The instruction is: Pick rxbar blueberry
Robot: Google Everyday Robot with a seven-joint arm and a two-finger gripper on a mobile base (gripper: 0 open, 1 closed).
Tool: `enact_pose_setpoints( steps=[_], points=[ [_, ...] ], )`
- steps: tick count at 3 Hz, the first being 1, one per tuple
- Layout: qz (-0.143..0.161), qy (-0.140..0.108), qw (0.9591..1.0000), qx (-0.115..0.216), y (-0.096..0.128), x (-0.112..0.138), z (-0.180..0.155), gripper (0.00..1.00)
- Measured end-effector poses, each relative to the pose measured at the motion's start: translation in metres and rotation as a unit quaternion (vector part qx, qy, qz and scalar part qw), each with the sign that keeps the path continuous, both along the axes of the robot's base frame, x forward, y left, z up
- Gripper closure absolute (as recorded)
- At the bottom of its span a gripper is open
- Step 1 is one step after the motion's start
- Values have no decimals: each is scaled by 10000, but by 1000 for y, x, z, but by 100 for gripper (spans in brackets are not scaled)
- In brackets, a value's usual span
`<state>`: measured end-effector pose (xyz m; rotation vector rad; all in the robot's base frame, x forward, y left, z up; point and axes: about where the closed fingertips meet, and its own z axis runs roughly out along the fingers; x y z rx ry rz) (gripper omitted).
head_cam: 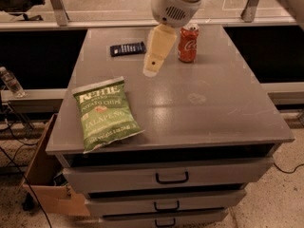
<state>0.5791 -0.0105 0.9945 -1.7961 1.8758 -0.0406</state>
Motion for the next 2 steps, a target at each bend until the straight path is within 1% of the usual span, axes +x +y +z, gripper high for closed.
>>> enact_pose_setpoints(
  steps=[1, 2],
  points=[
    [28, -7, 9996, 293, 35, 44, -20, 0],
    [-68, 104, 9974, 709, 59, 93, -47, 0]
  ],
)
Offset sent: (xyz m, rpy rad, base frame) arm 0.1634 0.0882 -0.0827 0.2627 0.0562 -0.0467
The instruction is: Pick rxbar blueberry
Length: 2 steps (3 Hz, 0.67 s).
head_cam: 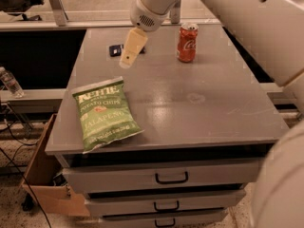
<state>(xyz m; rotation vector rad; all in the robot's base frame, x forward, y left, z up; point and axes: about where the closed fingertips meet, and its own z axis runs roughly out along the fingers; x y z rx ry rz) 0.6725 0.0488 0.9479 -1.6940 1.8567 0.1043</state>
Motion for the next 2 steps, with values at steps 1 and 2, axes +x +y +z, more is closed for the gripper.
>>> enact_pose_setpoints(
  steps=[1, 2],
  points=[
    [-189, 217, 9987, 428, 11, 43, -26, 0],
    [-375, 451, 9958, 707, 21, 78, -47, 0]
  ],
)
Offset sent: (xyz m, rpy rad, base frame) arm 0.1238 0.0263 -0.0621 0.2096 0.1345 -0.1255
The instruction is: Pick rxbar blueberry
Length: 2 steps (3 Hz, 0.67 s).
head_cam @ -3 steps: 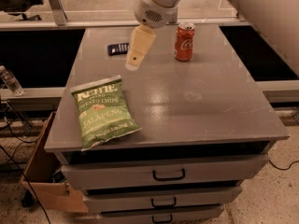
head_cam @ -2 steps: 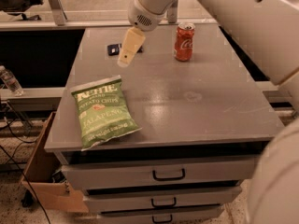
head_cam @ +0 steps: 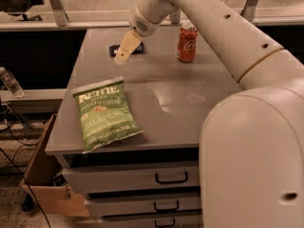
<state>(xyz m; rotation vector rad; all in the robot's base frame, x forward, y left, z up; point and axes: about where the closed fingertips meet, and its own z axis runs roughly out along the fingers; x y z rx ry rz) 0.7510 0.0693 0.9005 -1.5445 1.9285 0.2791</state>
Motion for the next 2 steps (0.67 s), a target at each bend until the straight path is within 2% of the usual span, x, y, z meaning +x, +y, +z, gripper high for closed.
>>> enact_pose_setpoints(
  steps=[2],
  points=[
    [-360, 407, 9985, 121, 4, 43, -39, 0]
  ],
)
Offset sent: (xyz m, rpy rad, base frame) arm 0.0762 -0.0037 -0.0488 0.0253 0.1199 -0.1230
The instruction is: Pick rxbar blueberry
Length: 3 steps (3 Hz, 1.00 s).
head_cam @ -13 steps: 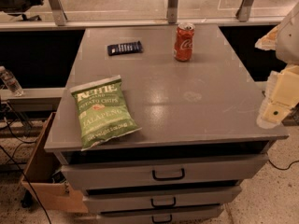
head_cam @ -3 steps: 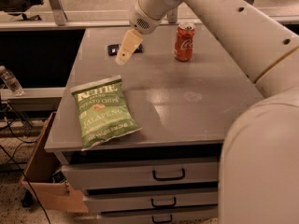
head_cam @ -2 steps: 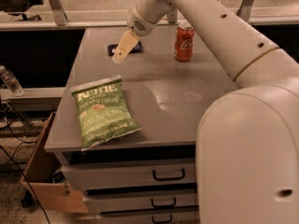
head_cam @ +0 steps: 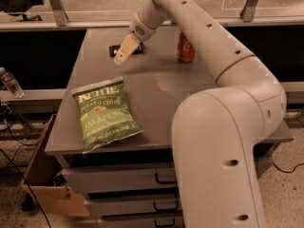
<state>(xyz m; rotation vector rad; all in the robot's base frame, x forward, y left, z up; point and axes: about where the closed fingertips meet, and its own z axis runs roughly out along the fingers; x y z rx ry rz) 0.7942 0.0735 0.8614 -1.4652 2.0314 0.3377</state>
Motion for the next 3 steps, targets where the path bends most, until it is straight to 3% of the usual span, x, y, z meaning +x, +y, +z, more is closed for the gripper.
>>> enact_pose_setpoints(
  steps=[1, 2, 3],
  points=[
    [-119, 154, 9998, -61, -2, 14, -15, 0],
    [-177, 281, 9994, -37, -1, 22, -24, 17],
    [-167, 349, 9992, 13, 5, 25, -24, 41]
  ],
)
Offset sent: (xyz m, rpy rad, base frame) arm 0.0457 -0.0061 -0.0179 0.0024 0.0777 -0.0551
